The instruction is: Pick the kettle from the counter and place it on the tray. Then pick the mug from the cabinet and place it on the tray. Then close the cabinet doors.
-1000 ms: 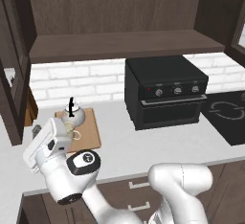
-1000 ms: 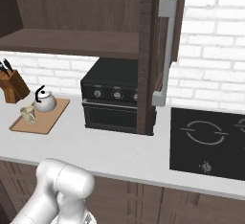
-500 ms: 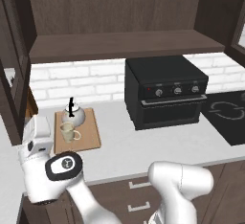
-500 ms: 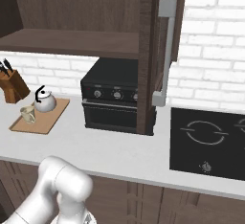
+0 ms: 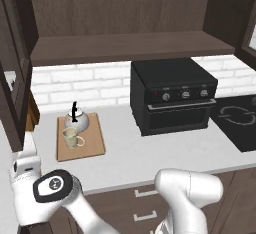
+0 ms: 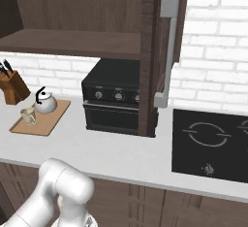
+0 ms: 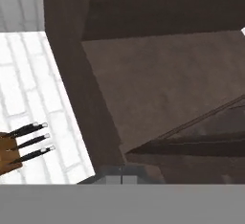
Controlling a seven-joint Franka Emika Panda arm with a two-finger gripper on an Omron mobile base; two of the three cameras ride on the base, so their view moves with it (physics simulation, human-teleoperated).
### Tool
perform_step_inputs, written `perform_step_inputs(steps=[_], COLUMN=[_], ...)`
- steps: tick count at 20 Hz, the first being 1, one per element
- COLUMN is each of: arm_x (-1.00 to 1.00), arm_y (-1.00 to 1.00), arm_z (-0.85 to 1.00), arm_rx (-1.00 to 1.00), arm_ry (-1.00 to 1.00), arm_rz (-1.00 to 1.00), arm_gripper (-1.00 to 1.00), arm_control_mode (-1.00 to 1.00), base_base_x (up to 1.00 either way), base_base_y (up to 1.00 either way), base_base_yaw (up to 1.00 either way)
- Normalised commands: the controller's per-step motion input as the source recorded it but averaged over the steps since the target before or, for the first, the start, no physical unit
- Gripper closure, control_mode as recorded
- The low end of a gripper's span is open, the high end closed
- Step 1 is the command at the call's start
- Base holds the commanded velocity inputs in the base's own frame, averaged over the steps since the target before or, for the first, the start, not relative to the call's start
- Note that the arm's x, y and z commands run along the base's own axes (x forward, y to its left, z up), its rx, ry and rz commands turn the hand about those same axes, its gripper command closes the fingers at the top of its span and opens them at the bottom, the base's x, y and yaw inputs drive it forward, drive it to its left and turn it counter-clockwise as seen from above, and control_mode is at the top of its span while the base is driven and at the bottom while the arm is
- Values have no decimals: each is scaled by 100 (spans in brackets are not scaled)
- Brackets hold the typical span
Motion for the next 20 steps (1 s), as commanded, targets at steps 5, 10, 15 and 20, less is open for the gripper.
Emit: perform_step_inputs(steps=[5, 10, 15, 20], arm_x=[0, 3, 11, 12], arm_y=[7, 26, 67, 56], arm_z=[8, 18, 0, 0], arm_rx=[-13, -1, -2, -3], arm_ry=[-25, -12, -13, -10], arm_rz=[-12, -15, -18, -24], arm_gripper=[100, 100, 100, 100], arm_control_mode=[-100, -100, -100, -100], base_base_x=[0, 0, 0, 0], base_base_y=[0, 0, 0, 0], base_base_yaw=[0, 0, 0, 0])
